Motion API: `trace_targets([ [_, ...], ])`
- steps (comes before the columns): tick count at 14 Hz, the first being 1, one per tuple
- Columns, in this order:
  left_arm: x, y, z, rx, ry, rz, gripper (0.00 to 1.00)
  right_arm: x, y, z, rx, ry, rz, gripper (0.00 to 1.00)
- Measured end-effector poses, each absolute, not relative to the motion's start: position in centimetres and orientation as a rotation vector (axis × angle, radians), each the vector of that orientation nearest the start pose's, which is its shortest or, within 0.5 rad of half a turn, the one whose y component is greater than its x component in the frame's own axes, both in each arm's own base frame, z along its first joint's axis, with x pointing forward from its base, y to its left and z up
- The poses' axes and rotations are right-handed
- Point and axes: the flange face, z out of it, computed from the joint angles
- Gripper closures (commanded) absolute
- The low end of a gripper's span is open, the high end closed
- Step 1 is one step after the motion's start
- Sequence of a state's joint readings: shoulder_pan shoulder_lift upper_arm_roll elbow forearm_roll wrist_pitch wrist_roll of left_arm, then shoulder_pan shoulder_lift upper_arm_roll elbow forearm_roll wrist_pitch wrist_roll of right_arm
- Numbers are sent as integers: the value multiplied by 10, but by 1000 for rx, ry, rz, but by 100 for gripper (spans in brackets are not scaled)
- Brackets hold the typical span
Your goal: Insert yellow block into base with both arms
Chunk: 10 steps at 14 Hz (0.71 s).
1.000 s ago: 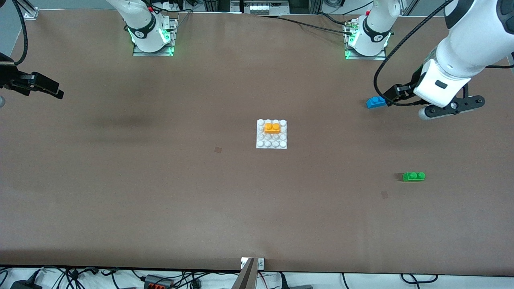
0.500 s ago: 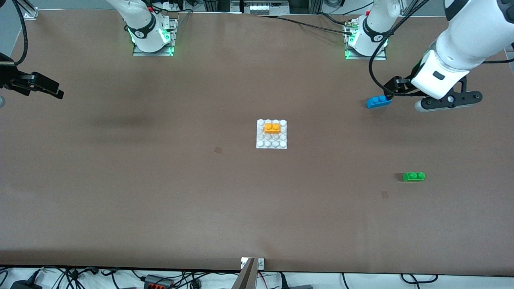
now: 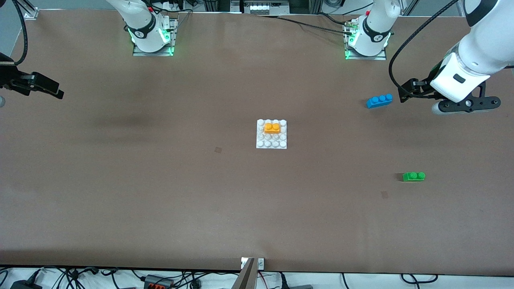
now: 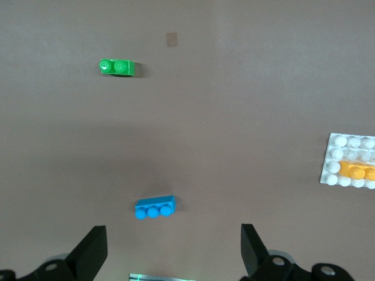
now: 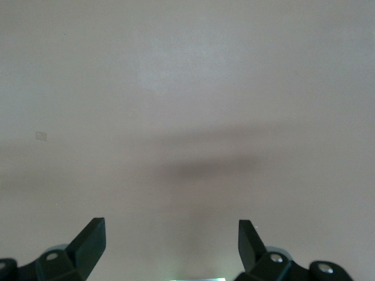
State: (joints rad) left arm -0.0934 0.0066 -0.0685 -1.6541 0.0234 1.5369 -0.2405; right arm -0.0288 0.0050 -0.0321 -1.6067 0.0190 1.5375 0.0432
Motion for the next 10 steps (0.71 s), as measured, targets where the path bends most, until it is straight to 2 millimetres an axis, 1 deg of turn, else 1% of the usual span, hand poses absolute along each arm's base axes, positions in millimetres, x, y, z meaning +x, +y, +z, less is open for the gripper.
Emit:
trace_targets([
  [3, 539, -84, 580, -3087, -70, 206, 0, 550, -31, 602, -3116, 162, 115, 0],
  [10, 539, -86, 584, -3107, -10, 195, 0, 550, -31, 602, -3116, 162, 115, 0],
])
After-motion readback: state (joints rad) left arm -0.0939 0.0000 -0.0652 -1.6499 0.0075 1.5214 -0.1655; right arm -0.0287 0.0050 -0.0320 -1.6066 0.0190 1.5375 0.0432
